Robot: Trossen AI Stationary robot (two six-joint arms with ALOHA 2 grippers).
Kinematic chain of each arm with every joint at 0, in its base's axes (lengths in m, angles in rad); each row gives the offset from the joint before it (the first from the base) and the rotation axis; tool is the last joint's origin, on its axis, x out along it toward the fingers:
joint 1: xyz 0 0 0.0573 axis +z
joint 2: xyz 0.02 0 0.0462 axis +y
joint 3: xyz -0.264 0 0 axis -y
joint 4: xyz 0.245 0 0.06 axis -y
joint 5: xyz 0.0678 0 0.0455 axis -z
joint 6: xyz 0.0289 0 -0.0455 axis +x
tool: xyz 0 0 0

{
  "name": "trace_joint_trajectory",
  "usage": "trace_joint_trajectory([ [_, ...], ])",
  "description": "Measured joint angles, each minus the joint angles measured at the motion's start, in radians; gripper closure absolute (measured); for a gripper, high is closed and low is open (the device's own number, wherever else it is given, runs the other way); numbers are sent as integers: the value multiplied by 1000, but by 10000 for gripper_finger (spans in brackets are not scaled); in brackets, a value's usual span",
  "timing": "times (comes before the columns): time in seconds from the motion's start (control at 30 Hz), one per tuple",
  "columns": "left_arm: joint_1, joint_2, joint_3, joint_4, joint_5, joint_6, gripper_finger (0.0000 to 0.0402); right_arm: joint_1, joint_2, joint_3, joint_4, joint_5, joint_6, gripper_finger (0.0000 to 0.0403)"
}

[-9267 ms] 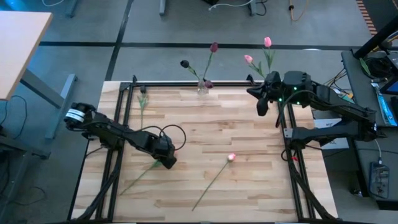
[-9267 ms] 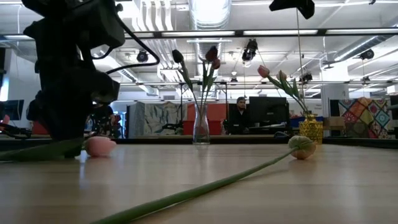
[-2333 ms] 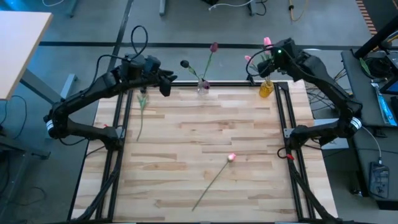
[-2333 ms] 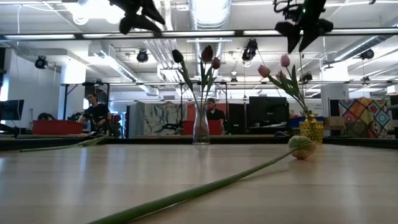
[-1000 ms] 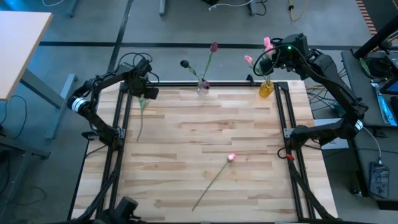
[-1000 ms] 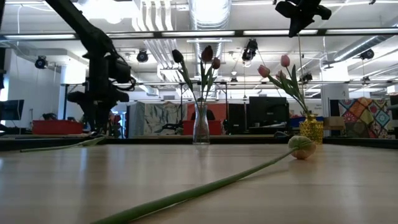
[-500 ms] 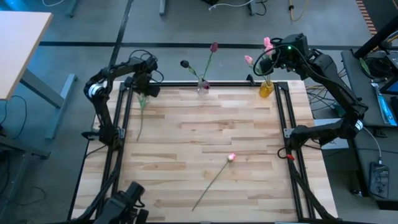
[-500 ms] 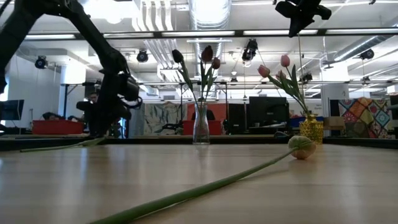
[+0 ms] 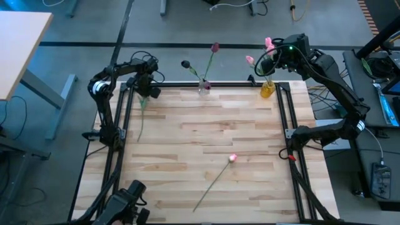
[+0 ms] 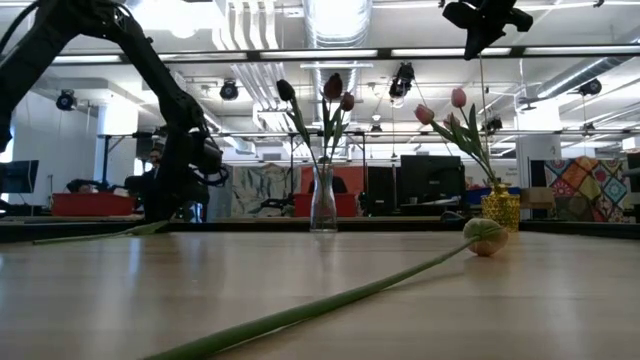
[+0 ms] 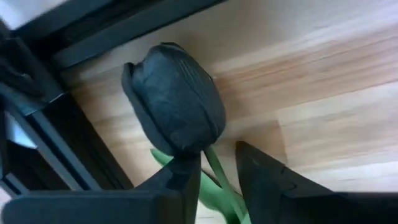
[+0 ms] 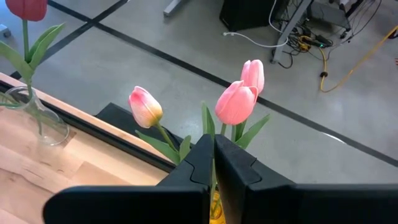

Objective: Sort flowers into vase by color
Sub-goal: Put the black tulip into the crystal vase

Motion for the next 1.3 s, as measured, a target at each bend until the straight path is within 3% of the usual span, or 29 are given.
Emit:
trace_joint_trajectory([
  [0.2,7,13,2,0,27,69,361,0,0,0,-1,0,-2,394],
  [0.33,8,-40,2,31,99,71,396,0,0,0,0,0,-2,394],
  [0.47,3,-142,14,98,167,57,397,0,0,0,0,0,-2,394],
  [0.73,-8,-442,18,352,413,-94,400,0,0,0,0,0,-2,394],
  [0.87,-50,-577,34,522,454,-182,401,0,0,0,1,0,5,394],
  [1.07,-108,-637,201,640,455,-212,401,0,0,0,14,0,6,394],
  [1.3,-143,-520,510,664,467,-96,401,0,0,0,41,-1,5,394],
])
